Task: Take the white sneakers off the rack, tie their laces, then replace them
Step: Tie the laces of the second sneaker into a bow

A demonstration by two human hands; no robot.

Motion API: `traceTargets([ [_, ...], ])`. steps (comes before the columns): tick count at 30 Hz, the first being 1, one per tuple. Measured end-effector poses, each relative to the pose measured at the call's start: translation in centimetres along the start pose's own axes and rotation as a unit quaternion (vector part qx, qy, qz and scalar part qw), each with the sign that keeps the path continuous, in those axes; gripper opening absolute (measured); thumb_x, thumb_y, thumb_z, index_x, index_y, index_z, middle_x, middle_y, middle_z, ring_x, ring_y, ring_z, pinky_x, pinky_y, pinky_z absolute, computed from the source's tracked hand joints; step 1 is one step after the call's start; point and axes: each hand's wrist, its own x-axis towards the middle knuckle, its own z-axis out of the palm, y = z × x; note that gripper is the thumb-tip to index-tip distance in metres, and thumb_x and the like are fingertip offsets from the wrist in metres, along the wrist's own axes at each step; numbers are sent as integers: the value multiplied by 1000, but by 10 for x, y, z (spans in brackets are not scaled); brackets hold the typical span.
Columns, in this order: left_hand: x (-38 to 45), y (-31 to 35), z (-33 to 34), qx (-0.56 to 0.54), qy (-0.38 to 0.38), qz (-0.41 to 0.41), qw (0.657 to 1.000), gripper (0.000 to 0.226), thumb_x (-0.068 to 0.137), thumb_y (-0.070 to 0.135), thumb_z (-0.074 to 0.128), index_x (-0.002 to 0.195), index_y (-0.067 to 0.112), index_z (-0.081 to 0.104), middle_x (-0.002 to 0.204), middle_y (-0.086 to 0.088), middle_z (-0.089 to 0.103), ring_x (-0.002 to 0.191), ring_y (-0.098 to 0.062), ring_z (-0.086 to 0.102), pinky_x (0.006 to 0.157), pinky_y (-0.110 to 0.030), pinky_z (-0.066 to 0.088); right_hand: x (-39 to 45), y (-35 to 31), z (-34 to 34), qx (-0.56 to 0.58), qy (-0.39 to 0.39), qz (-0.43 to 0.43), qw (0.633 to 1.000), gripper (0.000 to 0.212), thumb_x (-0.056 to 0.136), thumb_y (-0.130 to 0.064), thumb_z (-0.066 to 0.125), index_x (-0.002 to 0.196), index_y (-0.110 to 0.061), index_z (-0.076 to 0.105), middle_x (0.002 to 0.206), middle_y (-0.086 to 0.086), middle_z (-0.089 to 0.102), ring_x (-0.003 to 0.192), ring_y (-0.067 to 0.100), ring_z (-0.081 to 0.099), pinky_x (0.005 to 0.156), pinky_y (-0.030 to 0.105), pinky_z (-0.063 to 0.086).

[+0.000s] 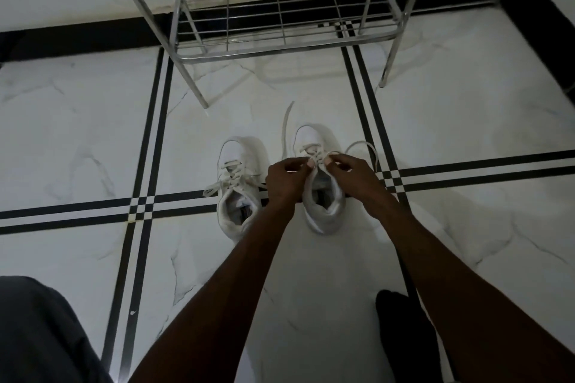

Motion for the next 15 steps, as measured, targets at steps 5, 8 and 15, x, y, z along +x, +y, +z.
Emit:
traceTargets([
  [5, 9, 5, 3, 11, -1, 4, 1000, 29, 78, 44, 82, 93, 19, 81, 92, -4, 80, 92, -25, 76, 70, -43, 66, 3, -4, 7, -43, 33, -45, 998, 34, 92, -44, 61, 103, -13, 70, 98, 4, 71, 90, 16, 64, 71, 21, 50],
  [8, 13, 10, 6, 54, 4, 31, 998, 28, 79, 38, 84, 93, 14, 81, 93, -7, 80, 91, -22, 75, 86, -44, 63, 7, -6, 14, -78, 73, -75, 991, 29, 92, -31, 65, 93, -3, 71, 91, 12, 72, 81, 22, 65, 70, 27, 50],
  [15, 1, 9, 2, 188, 81, 168, 964, 13, 96, 13, 63, 101, 3, 69, 98, -12, 75, 92, -24, 69, 74, -31, 49, 9, -7, 18, -146, 133, -128, 972, 16, 90, -20, 66, 97, -10, 76, 96, 7, 76, 86, 21, 71, 76, 25, 51],
])
